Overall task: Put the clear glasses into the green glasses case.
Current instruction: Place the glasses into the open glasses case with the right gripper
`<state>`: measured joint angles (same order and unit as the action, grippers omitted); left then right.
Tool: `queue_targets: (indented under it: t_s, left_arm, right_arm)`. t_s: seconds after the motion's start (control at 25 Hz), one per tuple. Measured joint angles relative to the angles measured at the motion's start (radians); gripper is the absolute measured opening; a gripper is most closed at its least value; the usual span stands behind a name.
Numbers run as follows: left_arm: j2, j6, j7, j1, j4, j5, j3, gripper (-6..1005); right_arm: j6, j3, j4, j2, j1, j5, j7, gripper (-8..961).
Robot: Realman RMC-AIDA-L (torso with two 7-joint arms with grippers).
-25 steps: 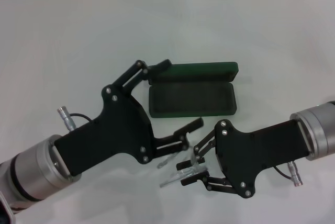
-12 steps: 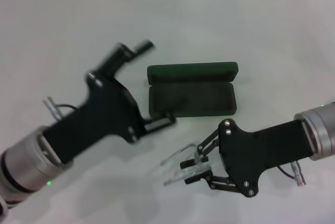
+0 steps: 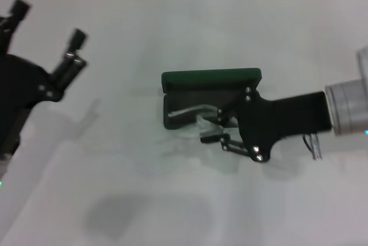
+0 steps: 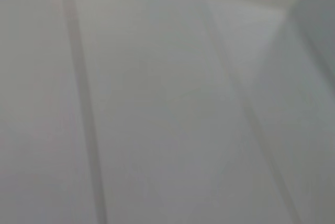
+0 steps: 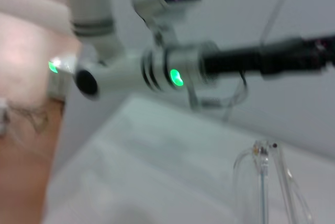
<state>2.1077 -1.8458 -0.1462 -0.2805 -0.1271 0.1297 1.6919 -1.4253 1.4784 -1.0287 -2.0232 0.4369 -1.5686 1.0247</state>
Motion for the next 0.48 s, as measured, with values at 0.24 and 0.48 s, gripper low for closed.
queue_targets:
  t_s: [0.24, 0.48]
  left_arm:
    - [0.000, 0.003, -0.048, 0.030, 0.057, -0.051, 0.002, 875]
    - [0.000, 0.013, -0.049, 0.044, 0.064, -0.041, 0.048, 875]
  right_arm:
    - [0.228, 0.168, -0.282, 0.000, -0.016, -0.244, 0.343, 127]
    - [0.413, 0.368, -0.383, -0.003, 0.044, -0.577, 0.686, 127]
